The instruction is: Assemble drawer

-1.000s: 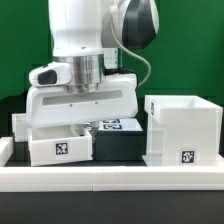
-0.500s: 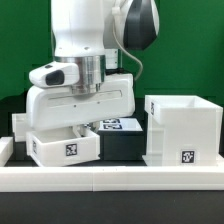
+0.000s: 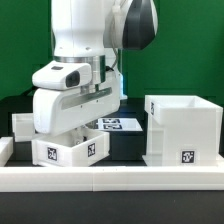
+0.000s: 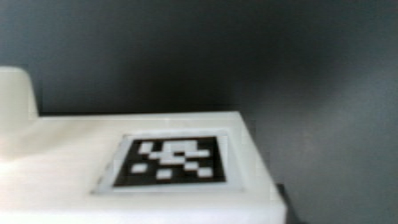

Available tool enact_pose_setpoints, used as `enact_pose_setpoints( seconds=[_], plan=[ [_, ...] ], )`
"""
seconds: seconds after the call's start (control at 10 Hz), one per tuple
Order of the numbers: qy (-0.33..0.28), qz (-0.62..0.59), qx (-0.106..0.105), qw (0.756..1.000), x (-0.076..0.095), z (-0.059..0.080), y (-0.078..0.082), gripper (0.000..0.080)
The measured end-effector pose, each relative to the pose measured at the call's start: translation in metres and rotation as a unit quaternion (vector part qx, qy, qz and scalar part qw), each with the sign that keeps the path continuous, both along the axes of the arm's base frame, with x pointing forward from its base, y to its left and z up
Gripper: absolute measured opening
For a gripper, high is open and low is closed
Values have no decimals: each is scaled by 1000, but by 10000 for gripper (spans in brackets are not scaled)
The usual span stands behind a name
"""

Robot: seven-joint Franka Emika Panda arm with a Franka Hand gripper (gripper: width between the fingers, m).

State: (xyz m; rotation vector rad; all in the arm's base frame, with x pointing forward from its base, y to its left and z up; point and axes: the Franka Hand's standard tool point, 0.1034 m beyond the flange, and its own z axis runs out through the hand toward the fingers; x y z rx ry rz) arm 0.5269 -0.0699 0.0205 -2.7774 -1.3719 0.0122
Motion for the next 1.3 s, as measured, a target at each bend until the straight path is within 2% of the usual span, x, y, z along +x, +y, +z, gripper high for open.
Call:
enact_pose_setpoints(
  seconds=[0.2,0.4,0.5,0.7,0.9,1.3],
  plan=[
    [0,82,-4,997,-1,-1,-2,42],
    [2,197,-13,980,-1,-2,0,42],
    [3,204,-13,979,-1,-2,2,42],
    [2,278,-15,960,-2,-2,-9,42],
    [4,295,-17,955,-2,-2,-9,42],
    [3,297,-12,955,1,-2,19,42]
  ],
)
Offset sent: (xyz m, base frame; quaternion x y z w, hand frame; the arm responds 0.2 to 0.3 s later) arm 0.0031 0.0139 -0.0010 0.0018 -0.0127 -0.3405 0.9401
